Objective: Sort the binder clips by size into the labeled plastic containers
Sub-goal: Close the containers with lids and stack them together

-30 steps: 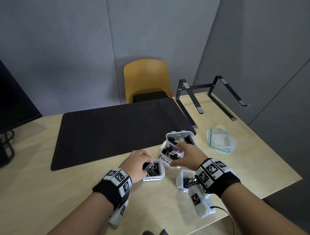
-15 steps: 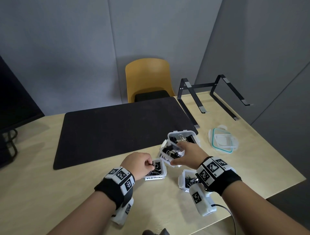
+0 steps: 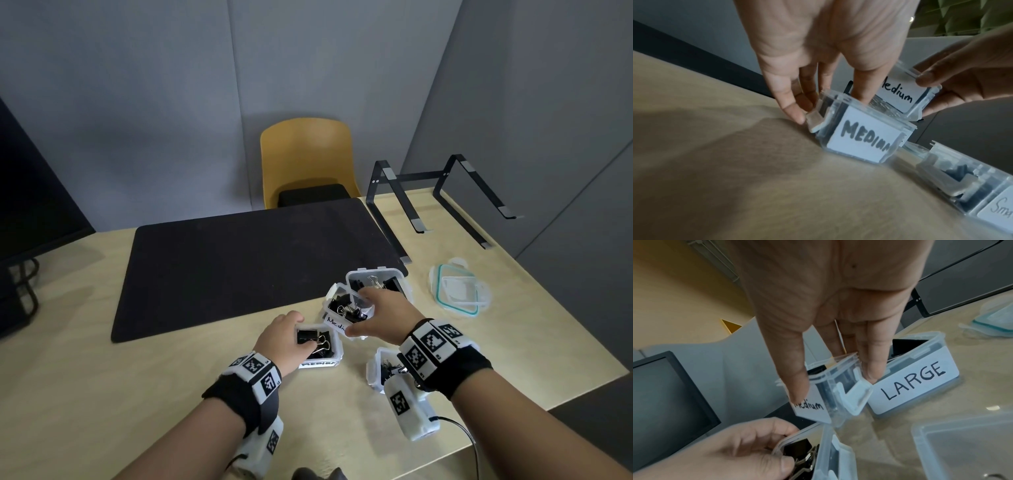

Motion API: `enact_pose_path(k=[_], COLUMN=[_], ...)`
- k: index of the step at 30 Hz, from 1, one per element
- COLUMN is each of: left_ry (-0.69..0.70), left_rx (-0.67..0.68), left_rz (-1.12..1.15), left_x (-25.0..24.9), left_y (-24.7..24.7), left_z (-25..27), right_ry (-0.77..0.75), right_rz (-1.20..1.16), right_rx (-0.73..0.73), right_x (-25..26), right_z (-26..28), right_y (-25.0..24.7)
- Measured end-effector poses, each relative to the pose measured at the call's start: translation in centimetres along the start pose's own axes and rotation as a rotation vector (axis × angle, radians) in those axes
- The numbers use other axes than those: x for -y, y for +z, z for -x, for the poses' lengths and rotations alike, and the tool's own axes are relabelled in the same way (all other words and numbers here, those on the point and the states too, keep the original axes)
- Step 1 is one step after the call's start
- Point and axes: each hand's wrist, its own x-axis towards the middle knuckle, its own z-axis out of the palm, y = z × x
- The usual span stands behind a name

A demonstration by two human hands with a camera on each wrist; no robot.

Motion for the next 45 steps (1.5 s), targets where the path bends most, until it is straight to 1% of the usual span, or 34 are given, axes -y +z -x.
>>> enact_pose_path(k=[3, 7, 11, 16, 19, 22, 25, 30, 37, 41, 45], left_ry=[-0.016, -0.064, -0.077, -0.086, -0.049, 0.012, 0.052, 0.069, 0.075, 0.074, 0.074], left_rx=[0.005, 0.046, 0.055, 0.2, 0.232, 0.208, 0.202, 0.205, 0.209, 0.21, 0.223], left_rz=[0.048, 0.136, 0.196, 0.398, 0.384, 0.351, 0.377, 0.396, 0.396, 0.391, 0.348], left_x=[0.6, 1.4, 1.7, 3.0, 3.5, 3.3, 3.1, 3.1, 3.1, 3.1, 3.0], left_y=[-0.1, 0.2, 0.4, -0.1, -0.3, -0.1, -0.2, -0.4, -0.6, -0.6, -0.7], left_z=[0.1, -0.1, -0.3, 0.2, 0.6, 0.8, 0.9, 1.0, 1.1, 1.2, 1.1], right_ry=[-0.007, -0.027, -0.072, -0.111, -0.135, -0.153, -0.188, -0.221, -0.235, -0.22, -0.161], right_rz=[0.007, 0.04, 0.062, 0.062, 0.093, 0.125, 0.19, 0.281, 0.329, 0.283, 0.123], right_rx=[0.001, 0.028, 0.048, 0.101, 0.141, 0.173, 0.189, 0.218, 0.247, 0.244, 0.258], right_x=[0.2, 0.7, 1.4, 2.0, 2.3, 2.6, 3.0, 3.5, 3.4, 3.1, 2.5], right_z=[-0.1, -0.1, -0.2, -0.2, -0.1, 0.0, -0.1, -0.2, -0.5, -0.5, -0.6], right_y=[0.0, 0.2, 0.4, 0.7, 0.9, 1.4, 1.6, 1.9, 1.9, 2.1, 2.1])
